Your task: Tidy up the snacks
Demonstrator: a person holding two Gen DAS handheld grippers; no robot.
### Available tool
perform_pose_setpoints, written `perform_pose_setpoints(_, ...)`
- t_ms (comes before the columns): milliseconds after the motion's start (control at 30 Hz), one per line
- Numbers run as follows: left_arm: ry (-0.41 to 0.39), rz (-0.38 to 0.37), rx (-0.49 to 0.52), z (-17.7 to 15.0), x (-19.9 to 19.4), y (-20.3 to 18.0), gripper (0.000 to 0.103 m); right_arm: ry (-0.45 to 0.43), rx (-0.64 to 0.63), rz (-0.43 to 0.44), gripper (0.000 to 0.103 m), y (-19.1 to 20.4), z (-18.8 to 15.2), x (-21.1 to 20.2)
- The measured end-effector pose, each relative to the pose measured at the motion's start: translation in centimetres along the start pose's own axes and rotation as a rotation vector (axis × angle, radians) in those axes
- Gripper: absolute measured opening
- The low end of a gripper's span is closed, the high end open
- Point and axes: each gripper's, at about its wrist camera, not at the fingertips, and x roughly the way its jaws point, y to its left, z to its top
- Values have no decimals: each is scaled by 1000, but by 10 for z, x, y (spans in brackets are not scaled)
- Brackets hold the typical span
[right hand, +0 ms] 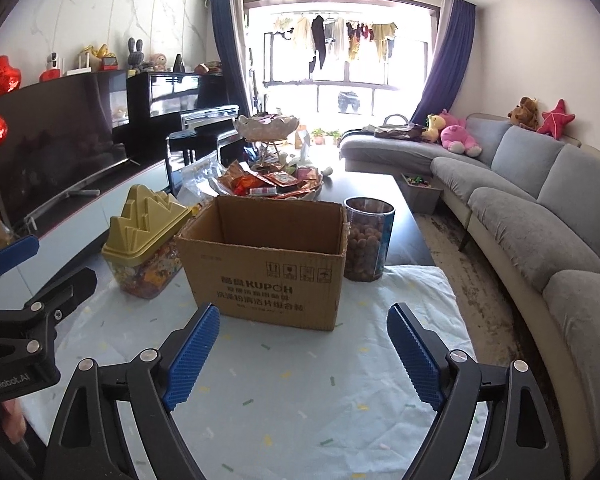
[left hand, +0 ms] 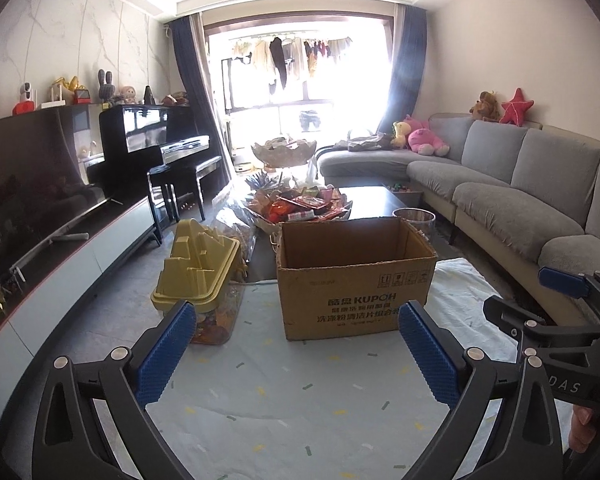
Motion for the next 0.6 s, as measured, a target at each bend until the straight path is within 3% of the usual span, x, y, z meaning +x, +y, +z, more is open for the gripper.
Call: perform_pose_setpoints(600, -7, -35, -19, -12, -11, -3, 103, 4, 42, -26, 86, -9, -17, -24)
